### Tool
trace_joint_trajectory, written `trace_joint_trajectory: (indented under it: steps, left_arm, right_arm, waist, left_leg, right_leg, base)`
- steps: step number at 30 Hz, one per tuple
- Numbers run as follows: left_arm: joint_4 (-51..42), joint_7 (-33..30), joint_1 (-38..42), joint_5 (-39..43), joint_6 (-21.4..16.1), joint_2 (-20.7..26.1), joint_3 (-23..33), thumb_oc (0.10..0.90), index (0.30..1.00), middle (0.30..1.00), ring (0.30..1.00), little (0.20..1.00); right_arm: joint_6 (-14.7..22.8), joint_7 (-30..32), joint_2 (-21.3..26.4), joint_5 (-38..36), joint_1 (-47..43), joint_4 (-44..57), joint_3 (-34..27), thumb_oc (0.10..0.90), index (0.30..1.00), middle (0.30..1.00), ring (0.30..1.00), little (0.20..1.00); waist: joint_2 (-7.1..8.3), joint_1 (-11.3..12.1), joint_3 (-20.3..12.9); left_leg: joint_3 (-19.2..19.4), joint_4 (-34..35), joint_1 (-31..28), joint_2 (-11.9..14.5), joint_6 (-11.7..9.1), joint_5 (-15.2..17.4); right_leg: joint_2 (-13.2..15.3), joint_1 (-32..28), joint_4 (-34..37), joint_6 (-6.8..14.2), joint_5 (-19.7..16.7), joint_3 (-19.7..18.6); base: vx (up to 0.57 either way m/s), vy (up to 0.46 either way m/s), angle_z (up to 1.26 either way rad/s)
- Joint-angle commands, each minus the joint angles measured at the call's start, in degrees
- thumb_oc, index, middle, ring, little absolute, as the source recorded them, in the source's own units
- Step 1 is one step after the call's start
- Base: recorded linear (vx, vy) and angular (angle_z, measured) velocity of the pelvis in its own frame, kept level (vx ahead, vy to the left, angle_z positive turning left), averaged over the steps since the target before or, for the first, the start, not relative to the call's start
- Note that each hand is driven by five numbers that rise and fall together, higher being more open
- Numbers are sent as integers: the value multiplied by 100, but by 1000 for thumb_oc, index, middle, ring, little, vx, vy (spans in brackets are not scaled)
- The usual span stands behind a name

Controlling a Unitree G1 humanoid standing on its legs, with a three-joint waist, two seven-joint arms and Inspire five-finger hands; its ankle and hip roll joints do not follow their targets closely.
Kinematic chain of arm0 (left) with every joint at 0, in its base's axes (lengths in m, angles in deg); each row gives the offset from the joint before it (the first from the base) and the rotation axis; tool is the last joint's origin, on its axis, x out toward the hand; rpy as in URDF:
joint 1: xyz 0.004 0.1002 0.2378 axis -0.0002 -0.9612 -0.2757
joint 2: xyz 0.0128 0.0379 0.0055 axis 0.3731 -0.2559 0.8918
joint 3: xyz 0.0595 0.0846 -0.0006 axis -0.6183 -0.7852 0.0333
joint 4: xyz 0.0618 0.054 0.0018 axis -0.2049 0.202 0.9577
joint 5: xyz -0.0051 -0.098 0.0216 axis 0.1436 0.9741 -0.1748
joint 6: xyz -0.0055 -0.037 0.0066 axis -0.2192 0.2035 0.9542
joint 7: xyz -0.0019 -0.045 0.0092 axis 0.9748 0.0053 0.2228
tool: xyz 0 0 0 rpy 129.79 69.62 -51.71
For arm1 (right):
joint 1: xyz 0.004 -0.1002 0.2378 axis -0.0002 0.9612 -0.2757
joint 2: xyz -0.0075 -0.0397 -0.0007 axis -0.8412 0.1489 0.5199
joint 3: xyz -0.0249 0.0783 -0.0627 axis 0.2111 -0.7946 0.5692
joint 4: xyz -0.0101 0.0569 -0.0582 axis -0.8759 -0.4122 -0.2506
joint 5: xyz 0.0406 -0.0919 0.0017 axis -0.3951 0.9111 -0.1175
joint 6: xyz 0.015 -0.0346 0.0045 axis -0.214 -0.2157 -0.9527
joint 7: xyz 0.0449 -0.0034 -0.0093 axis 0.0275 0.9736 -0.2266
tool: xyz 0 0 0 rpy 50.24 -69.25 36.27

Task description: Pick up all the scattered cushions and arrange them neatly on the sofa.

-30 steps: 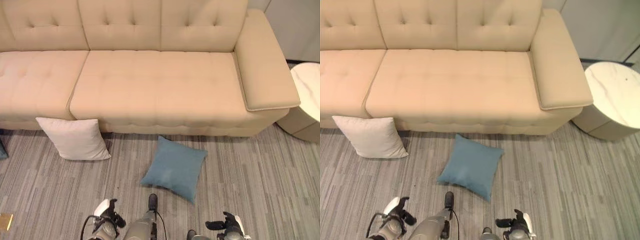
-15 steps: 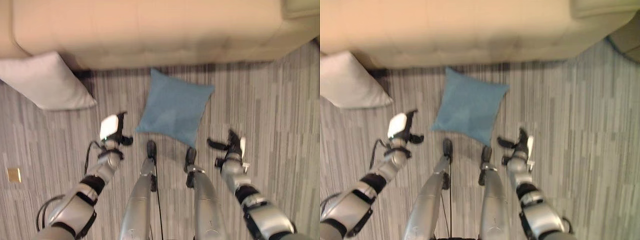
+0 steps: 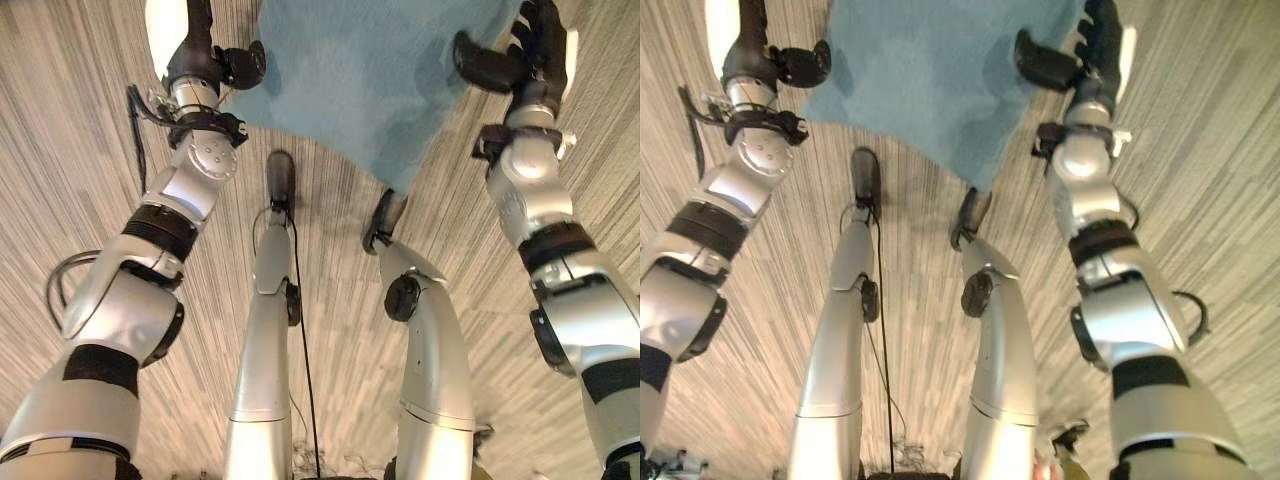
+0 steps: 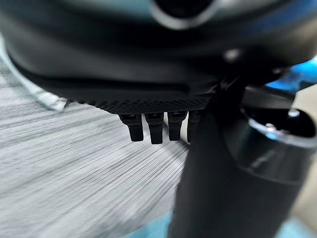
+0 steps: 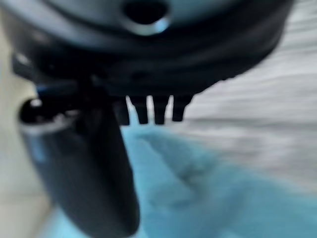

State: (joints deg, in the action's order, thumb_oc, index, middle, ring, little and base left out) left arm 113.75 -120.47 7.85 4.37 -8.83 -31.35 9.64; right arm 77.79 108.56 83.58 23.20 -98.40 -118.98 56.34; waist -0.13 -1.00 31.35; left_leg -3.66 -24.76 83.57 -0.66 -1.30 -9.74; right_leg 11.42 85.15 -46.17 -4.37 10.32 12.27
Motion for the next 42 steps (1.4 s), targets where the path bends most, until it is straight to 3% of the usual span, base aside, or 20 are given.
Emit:
trace_joint_trajectory:
  steps: [1, 2, 3, 4, 5, 6, 7, 8, 12, 13, 16, 24, 27, 28, 33, 35, 36, 40, 41, 42]
  left_arm:
    - [233, -6, -45, 170, -171, -264, 372, 800, 900, 900, 900, 900]
    - [241, -3, -43, 175, -177, -266, 371, 800, 900, 900, 900, 900]
    - [259, 199, -51, 293, -193, -385, 322, 543, 514, 514, 514, 514]
    - [261, 333, -45, 396, -197, -528, 267, 400, 300, 300, 300, 300]
    - [293, 465, -65, 502, -200, -644, 219, 400, 300, 300, 300, 300]
    - [343, 612, -143, 527, -172, -749, 179, 400, 300, 300, 300, 300]
    - [372, 775, -231, 475, -118, -883, 99, 400, 300, 300, 300, 300]
    - [372, 858, -315, 436, -87, -967, 30, 400, 300, 300, 300, 300]
    - [384, 792, -589, 239, -99, -1186, -2, 400, 300, 300, 300, 300]
    - [426, 541, -687, 307, -102, -1319, 93, 400, 300, 300, 300, 300]
    - [562, 210, -674, 397, -148, -1431, 149, 400, 300, 300, 300, 300]
    - [-63, -267, -915, 165, -299, -1403, 312, 400, 300, 300, 300, 300]
    - [-575, -257, -958, 67, -401, -1190, 360, 400, 300, 300, 300, 300]
    - [-1001, -164, -991, -60, -491, -1037, 411, 400, 300, 300, 300, 300]
    - [-1582, -94, -1299, -159, -567, -860, 612, 400, 300, 300, 300, 300]
    - [-1884, -131, -1726, -243, -586, -728, 837, 400, 300, 300, 300, 300]
    - [-2334, -131, -2150, -487, -559, -621, 992, 400, 300, 300, 300, 300]
    - [-2802, -39, -2731, -506, -687, -698, 1259, 400, 300, 300, 300, 300]
    - [-3272, 220, -3661, -404, -794, -899, 1505, 400, 300, 300, 300, 300]
    - [-3288, 223, -3684, -406, -788, -902, 1507, 400, 300, 300, 300, 300]
  right_arm:
    - [319, -414, -333, -680, 832, 163, 194, 800, 900, 900, 900, 900]
    - [322, -421, -330, -687, 832, 159, 197, 800, 900, 900, 900, 900]
    - [267, -557, -418, -795, 785, 163, 296, 800, 900, 900, 900, 900]
    - [200, -697, -465, -846, 697, 129, 434, 753, 829, 829, 829, 829]
    - [142, -787, -533, -852, 666, 112, 565, 591, 587, 587, 587, 587]
    - [53, -890, -575, -771, 636, 89, 712, 513, 469, 469, 469, 469]
    - [-65, -1003, -640, -603, 636, 81, 911, 488, 432, 432, 432, 432]
    - [-117, -1075, -661, -472, 619, 98, 1064, 400, 300, 300, 300, 300]
    - [322, -697, -762, -485, 763, 511, 707, 400, 300, 300, 300, 300]
    - [889, 154, -1062, -739, 878, 664, -89, 400, 300, 300, 300, 300]
    - [1297, 701, -1404, -1140, 872, 707, -720, 400, 300, 300, 300, 300]
    - [1296, 904, -1451, -860, 1144, 699, -962, 400, 300, 300, 300, 300]
    - [1336, 821, -1382, -950, 1393, 786, -1170, 400, 300, 300, 300, 300]
    - [1344, 615, -1337, -1063, 1661, 920, -1354, 400, 300, 300, 300, 300]
    - [1420, 426, -1354, -1178, 2034, 1215, -1583, 400, 300, 300, 300, 300]
    - [1391, 368, -1361, -1050, 2390, 1427, -1613, 400, 300, 300, 300, 300]
    - [1305, 302, -1317, -858, 2782, 1717, -1645, 400, 300, 300, 300, 300]
    - [1160, 198, -1178, -515, 3179, 1969, -1694, 400, 300, 300, 300, 300]
    - [902, 46, -1065, 7, 4025, 2458, -1927, 400, 300, 300, 300, 300]
    - [896, 52, -1066, 14, 4050, 2476, -1926, 400, 300, 300, 300, 300]
  waist:
    - [-164, -146, -295]
    - [-158, -152, -299]
    - [-151, -157, -260]
    - [-150, -163, -226]
    - [-156, -158, -196]
    - [-155, -157, -168]
    - [-159, -149, -166]
    - [-166, -141, -166]
    - [-130, -161, -200]
    - [-133, -225, -239]
    - [-139, -240, -292]
    - [-215, -126, -713]
    - [-293, -79, -873]
    - [-334, -80, -916]
    - [-412, -67, -1028]
    - [-409, -56, -1188]
    - [-394, 2, -1354]
    - [-391, 29, -1460]
    - [-428, 54, -1722]
    - [-443, 37, -1691]
  left_leg:
    - [36, -925, 638, -38, -26, 1091]
    - [45, -926, 638, -42, -25, 1096]
    - [71, -908, 639, -55, -28, 1101]
    - [99, -953, 639, -70, -52, 1096]
    - [100, -968, 639, -73, -63, 1106]
    - [115, -982, 639, -68, -57, 1120]
    - [141, -983, 639, -87, -48, 1129]
    - [158, -1033, 639, -102, -46, 1134]
    - [172, -1208, 639, -129, -56, 1167]
    - [145, -1290, 639, -126, -56, 1197]
    - [100, -1383, 639, -181, -58, 1232]
    - [-62, -1360, 639, -203, -116, 1163]
    - [-97, -1002, 250, -164, -132, 1085]
    - [-95, -504, -535, -177, -171, 1014]
    - [-157, 107, -1848, -152, -242, 977]
    - [-146, 414, -2703, -140, -262, 973]
    - [-171, 704, -3576, -123, -273, 971]
    - [-187, 1033, -4502, -148, -289, 977]
    - [-237, 1430, -5563, -123, -263, 832]
    - [-258, 1464, -5629, -117, -264, 818]
  right_leg:
    - [39, 234, -339, 653, 532, -646]
    - [44, 244, -353, 654, 540, -657]
    - [48, 266, -386, 640, 560, -698]
    - [59, 267, -398, 631, 561, -709]
    - [64, 276, -426, 623, 574, -729]
    - [80, 283, -443, 623, 581, -759]
    - [65, 298, -491, 619, 585, -802]
    - [56, 298, -511, 625, 568, -823]
    - [26, 203, -588, 629, 569, -782]
    - [-4, 171, -613, 631, 573, -798]
    - [-3, 126, -665, 613, 609, -779]
    - [-9, -24, -581, 642, 498, -579]
    - [-23, -440, -273, 730, 381, -429]
    - [-94, -1154, 168, 764, 300, -336]
    - [-106, -2353, 860, 782, 223, -317]
    - [-142, -3194, 1288, 745, 216, -269]
    - [-117, -4051, 1596, 755, 210, -186]
    - [-131, -4961, 1814, 785, 232, -120]
    - [-117, -6098, 2188, 788, 125, 127]
    - [-127, -6178, 2236, 788, 107, 152]
  base:
    - [71, -17, -8]
    - [84, -41, -12]
    - [31, -22, -10]
    - [40, -17, -7]
    - [31, 18, 0]
    - [36, 29, 3]
    - [31, 42, 4]
    - [19, 44, 0]
    - [2, 35, -4]
    - [0, 0, 0]
    - [0, 0, 0]
    - [-18, 17, 2]
    - [-87, 73, 3]
    - [-122, 67, 7]
    - [-43, 36, 1]
    - [18, -30, -10]
    - [95, -81, -10]
    - [96, -95, -7]
    - [155, -102, -1]
    - [249, -234, 9]
